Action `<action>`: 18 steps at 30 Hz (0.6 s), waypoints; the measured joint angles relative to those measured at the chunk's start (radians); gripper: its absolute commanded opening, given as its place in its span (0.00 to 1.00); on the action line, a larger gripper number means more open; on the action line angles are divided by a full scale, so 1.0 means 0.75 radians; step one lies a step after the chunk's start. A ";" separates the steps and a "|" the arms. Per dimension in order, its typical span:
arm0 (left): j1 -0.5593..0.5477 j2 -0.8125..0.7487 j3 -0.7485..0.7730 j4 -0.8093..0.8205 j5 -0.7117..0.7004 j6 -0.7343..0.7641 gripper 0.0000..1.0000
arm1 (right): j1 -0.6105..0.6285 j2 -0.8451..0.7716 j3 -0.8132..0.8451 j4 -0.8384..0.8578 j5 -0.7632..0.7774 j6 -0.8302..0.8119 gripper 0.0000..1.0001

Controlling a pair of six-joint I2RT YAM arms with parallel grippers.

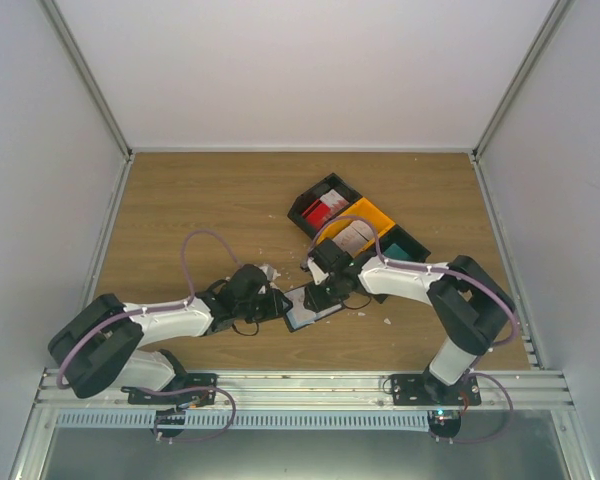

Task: Put the credit cards into the card holder
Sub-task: Insert the credit card into the card holder.

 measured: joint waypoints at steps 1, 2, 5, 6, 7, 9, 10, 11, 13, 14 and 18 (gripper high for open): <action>0.000 0.006 0.000 0.002 0.004 0.000 0.34 | 0.001 0.006 0.003 0.006 -0.003 -0.007 0.24; 0.000 0.013 0.000 0.001 0.007 0.000 0.33 | 0.003 0.014 0.004 0.008 -0.004 -0.012 0.21; 0.000 0.027 0.000 0.002 0.015 0.000 0.33 | 0.003 0.027 0.008 0.008 -0.002 -0.021 0.13; 0.000 0.028 0.000 0.003 0.016 0.000 0.33 | 0.003 0.031 0.011 0.006 0.004 -0.023 0.11; 0.000 0.030 0.000 0.005 0.018 0.000 0.32 | 0.002 0.034 0.015 0.001 0.008 -0.027 0.09; 0.000 0.032 0.000 0.011 0.019 0.000 0.32 | 0.000 0.041 0.022 -0.010 0.023 -0.028 0.07; 0.000 0.032 0.000 0.011 0.020 0.000 0.32 | 0.000 0.044 0.024 -0.014 0.029 -0.031 0.06; 0.000 0.032 0.000 0.012 0.020 0.000 0.32 | 0.000 0.047 0.028 -0.019 0.036 -0.028 0.05; 0.000 0.032 0.000 0.017 0.021 0.000 0.32 | 0.000 0.050 0.033 -0.025 0.042 -0.029 0.05; 0.000 0.032 0.000 0.020 0.023 0.000 0.32 | 0.000 0.052 0.035 -0.028 0.043 -0.028 0.05; 0.000 0.032 0.000 0.030 0.025 0.000 0.32 | 0.000 0.056 0.042 -0.039 0.047 -0.028 0.05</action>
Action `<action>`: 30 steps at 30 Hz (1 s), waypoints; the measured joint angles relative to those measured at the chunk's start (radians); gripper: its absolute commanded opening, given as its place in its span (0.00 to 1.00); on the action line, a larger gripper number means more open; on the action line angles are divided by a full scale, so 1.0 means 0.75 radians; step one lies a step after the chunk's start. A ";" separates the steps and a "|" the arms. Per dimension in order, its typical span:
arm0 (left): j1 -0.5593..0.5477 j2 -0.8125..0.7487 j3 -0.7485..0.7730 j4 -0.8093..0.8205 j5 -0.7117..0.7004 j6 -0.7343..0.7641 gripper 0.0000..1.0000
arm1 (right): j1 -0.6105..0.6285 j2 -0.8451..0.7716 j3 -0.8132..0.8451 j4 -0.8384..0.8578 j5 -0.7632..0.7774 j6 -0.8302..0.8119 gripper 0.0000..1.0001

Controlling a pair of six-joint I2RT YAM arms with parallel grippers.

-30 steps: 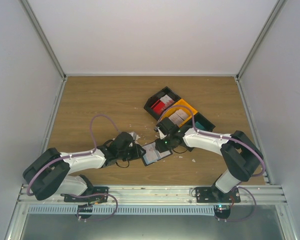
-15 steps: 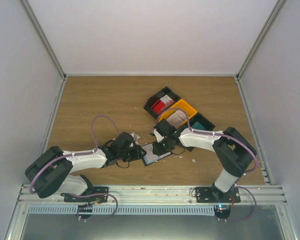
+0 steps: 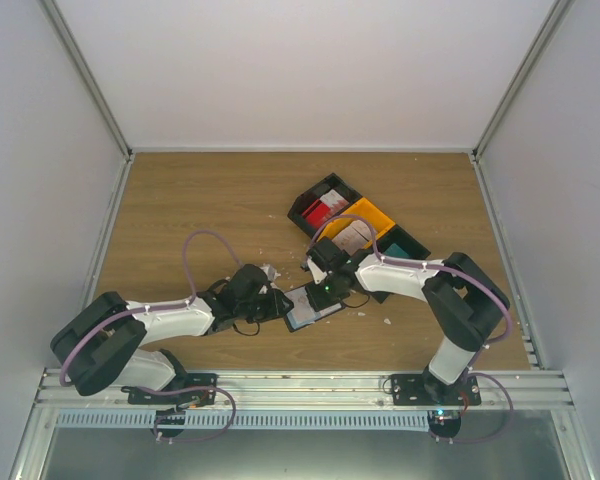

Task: Put the credit cards into the card holder
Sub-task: Insert the credit card into the card holder, then turn over the card slot in the card holder.

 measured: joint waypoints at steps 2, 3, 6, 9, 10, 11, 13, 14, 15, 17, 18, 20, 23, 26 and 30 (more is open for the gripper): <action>0.000 0.000 0.000 0.001 0.001 0.000 0.32 | 0.000 0.000 0.001 -0.001 0.000 0.000 0.05; 0.000 0.000 0.000 0.002 0.002 0.000 0.32 | 0.000 0.000 0.001 -0.001 0.000 0.000 0.05; 0.000 0.000 0.000 0.003 0.005 0.000 0.32 | 0.000 0.001 0.001 -0.001 0.000 0.000 0.04; 0.000 0.003 0.000 0.010 0.005 0.000 0.32 | 0.000 0.001 0.001 -0.001 -0.001 0.000 0.04; 0.000 0.005 0.000 0.012 0.005 0.000 0.32 | 0.000 0.001 0.001 -0.001 -0.001 -0.001 0.04; 0.000 0.007 0.000 0.013 0.006 0.000 0.32 | 0.000 0.001 0.001 -0.001 -0.001 0.000 0.04; 0.000 0.009 0.000 0.014 0.009 0.000 0.32 | 0.000 0.001 0.001 -0.001 -0.001 0.000 0.04; 0.000 0.009 0.000 0.016 0.010 0.000 0.32 | 0.000 0.001 0.001 -0.001 -0.001 0.000 0.04; 0.000 0.009 0.000 0.018 0.011 0.000 0.32 | 0.000 0.001 0.001 0.000 -0.001 0.000 0.04; 0.000 0.012 0.000 0.024 0.014 0.000 0.32 | 0.000 0.001 0.001 0.000 -0.001 0.000 0.04; 0.000 0.016 0.000 0.030 0.015 0.000 0.32 | 0.000 0.001 0.001 0.000 -0.001 0.000 0.04; 0.000 0.031 0.000 0.033 0.015 -0.001 0.32 | 0.000 0.001 0.001 0.000 -0.001 0.000 0.04; 0.000 0.051 0.000 0.035 0.015 -0.002 0.32 | 0.000 0.001 0.001 0.001 -0.001 0.000 0.04; 0.000 0.061 0.000 0.046 0.019 -0.002 0.30 | 0.000 0.001 0.001 0.001 -0.001 0.000 0.04; 0.000 0.067 0.000 0.064 0.030 -0.002 0.27 | 0.000 0.001 0.000 0.001 -0.002 0.000 0.04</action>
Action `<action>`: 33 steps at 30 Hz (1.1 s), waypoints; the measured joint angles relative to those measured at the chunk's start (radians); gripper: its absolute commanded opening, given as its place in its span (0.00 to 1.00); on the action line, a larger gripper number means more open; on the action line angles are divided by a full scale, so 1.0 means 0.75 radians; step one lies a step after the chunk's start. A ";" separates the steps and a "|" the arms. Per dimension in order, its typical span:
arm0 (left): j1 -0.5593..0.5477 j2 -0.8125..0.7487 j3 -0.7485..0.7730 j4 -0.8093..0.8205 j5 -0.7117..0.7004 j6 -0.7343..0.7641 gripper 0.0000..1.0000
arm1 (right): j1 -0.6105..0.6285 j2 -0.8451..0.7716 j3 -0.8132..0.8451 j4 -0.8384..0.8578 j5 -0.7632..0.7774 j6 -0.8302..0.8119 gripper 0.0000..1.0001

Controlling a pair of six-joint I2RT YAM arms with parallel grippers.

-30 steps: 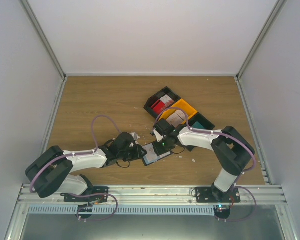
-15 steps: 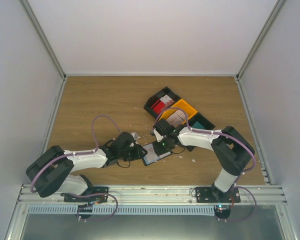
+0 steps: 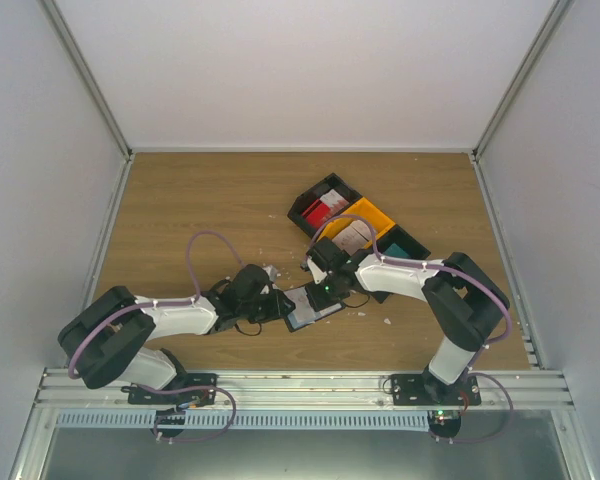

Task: Put the credit cards into the card holder
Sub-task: Turn over the card slot in the card holder.

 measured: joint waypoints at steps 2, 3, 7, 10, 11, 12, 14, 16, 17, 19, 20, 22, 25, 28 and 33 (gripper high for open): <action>0.000 0.001 0.000 0.003 0.001 0.001 0.27 | 0.000 0.000 0.000 0.000 0.000 0.000 0.04; 0.000 0.001 0.000 0.005 0.001 0.001 0.27 | 0.000 0.000 0.000 0.000 0.000 0.000 0.04; 0.000 0.000 0.000 0.001 -0.004 0.001 0.29 | 0.000 0.000 0.000 0.001 0.000 0.000 0.04; 0.000 -0.011 0.000 -0.014 -0.012 0.001 0.30 | 0.000 0.000 0.000 0.001 -0.001 0.000 0.04; 0.000 -0.018 0.000 -0.021 -0.014 0.001 0.30 | 0.000 0.000 0.000 0.001 -0.001 0.000 0.04; 0.000 -0.028 0.000 -0.030 -0.018 0.000 0.31 | 0.000 0.000 0.000 0.001 -0.001 0.000 0.04; 0.000 -0.053 0.000 -0.040 -0.027 0.000 0.30 | 0.000 0.000 0.000 0.001 -0.001 0.000 0.04; 0.000 -0.072 0.000 -0.043 -0.032 0.000 0.29 | 0.000 0.000 0.000 0.001 -0.001 0.000 0.04; 0.000 -0.079 0.000 -0.044 -0.033 0.001 0.28 | 0.000 0.000 0.000 0.001 -0.001 0.000 0.04; 0.000 -0.080 0.000 -0.044 -0.035 0.000 0.28 | 0.000 0.000 0.000 0.001 -0.001 0.000 0.04; 0.000 -0.080 0.000 -0.046 -0.035 0.001 0.28 | 0.000 0.000 0.000 0.001 -0.001 0.000 0.04; 0.000 -0.079 0.000 -0.045 -0.035 0.001 0.28 | 0.000 0.000 0.000 0.001 -0.001 0.000 0.04; 0.000 -0.070 0.000 -0.045 -0.035 0.000 0.29 | 0.000 0.000 0.000 0.001 -0.001 0.000 0.04; 0.000 -0.049 0.000 -0.045 -0.035 0.000 0.29 | 0.000 0.000 0.000 0.001 -0.001 0.000 0.04; 0.000 -0.028 0.000 -0.035 -0.030 0.000 0.26 | 0.000 0.000 -0.001 0.002 -0.002 0.000 0.04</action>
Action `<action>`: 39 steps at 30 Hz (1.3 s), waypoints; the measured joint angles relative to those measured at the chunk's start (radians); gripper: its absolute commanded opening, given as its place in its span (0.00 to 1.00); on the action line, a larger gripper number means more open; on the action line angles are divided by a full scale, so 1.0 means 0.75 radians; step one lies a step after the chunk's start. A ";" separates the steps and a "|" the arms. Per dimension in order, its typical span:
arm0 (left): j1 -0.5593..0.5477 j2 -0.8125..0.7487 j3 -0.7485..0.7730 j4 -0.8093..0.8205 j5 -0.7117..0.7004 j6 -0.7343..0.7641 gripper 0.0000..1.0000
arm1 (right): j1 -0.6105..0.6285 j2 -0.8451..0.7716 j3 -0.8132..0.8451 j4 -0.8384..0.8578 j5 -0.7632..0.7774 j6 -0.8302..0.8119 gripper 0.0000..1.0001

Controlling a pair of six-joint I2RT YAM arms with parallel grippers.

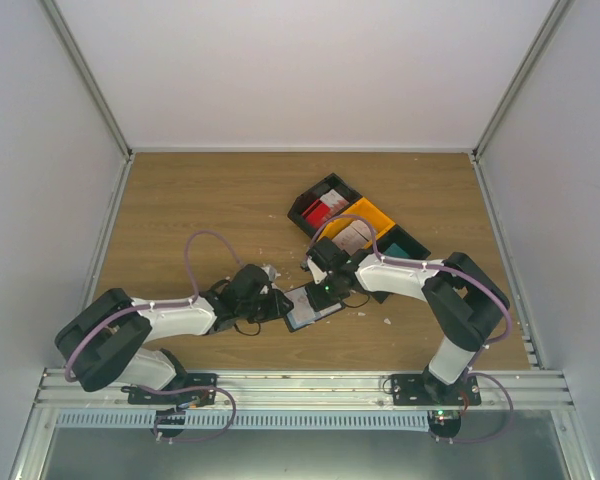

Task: Put the credit cards into the card holder
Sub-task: Turn over the card slot in the card holder.

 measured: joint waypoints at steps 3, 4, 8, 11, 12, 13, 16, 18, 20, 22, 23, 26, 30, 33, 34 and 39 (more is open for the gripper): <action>0.000 0.004 0.000 0.011 0.002 0.000 0.25 | 0.000 0.000 0.000 0.001 0.000 0.000 0.04; 0.000 0.004 0.000 0.012 0.002 0.000 0.25 | 0.000 0.000 0.000 0.001 -0.001 0.000 0.04; 0.000 0.004 0.000 0.011 0.000 -0.001 0.26 | 0.000 -0.011 -0.011 0.011 0.001 0.001 0.12; 0.000 0.004 0.000 0.008 -0.001 -0.001 0.26 | 0.002 -0.034 -0.021 0.017 0.005 0.011 0.20; 0.000 0.004 0.000 0.006 -0.002 -0.001 0.26 | 0.002 -0.046 -0.024 0.015 0.012 0.015 0.22; 0.000 0.004 0.000 0.005 -0.003 -0.001 0.26 | 0.000 -0.061 -0.026 0.013 0.019 0.012 0.23; 0.000 0.004 0.000 0.002 -0.007 -0.001 0.26 | 0.000 -0.084 -0.026 0.011 0.026 0.017 0.24; 0.000 0.004 0.000 0.002 -0.008 -0.001 0.26 | 0.000 -0.087 -0.026 0.012 0.024 0.016 0.22; 0.000 0.004 0.000 0.002 -0.009 -0.001 0.26 | 0.000 -0.087 -0.028 0.012 0.021 0.016 0.16; 0.000 0.004 0.000 0.002 -0.010 -0.001 0.25 | 0.001 -0.087 -0.030 0.013 0.015 0.010 0.09; 0.000 0.004 0.000 0.002 -0.010 -0.001 0.25 | 0.001 -0.087 -0.030 0.014 0.012 0.011 0.08; 0.000 0.004 0.000 0.002 -0.010 -0.001 0.25 | 0.002 -0.087 -0.030 0.014 0.026 0.023 0.08; 0.000 0.004 0.000 0.002 -0.011 -0.001 0.25 | 0.002 -0.092 -0.030 0.014 0.056 0.031 0.22; 0.000 0.004 0.000 0.002 -0.011 -0.001 0.25 | 0.002 -0.098 -0.030 0.016 0.042 0.024 0.28; 0.000 0.004 0.000 0.002 -0.011 -0.001 0.25 | 0.002 -0.099 -0.030 0.019 0.033 0.019 0.28; 0.000 0.004 0.000 0.002 -0.010 -0.001 0.25 | 0.009 -0.071 -0.030 0.021 0.003 0.012 0.21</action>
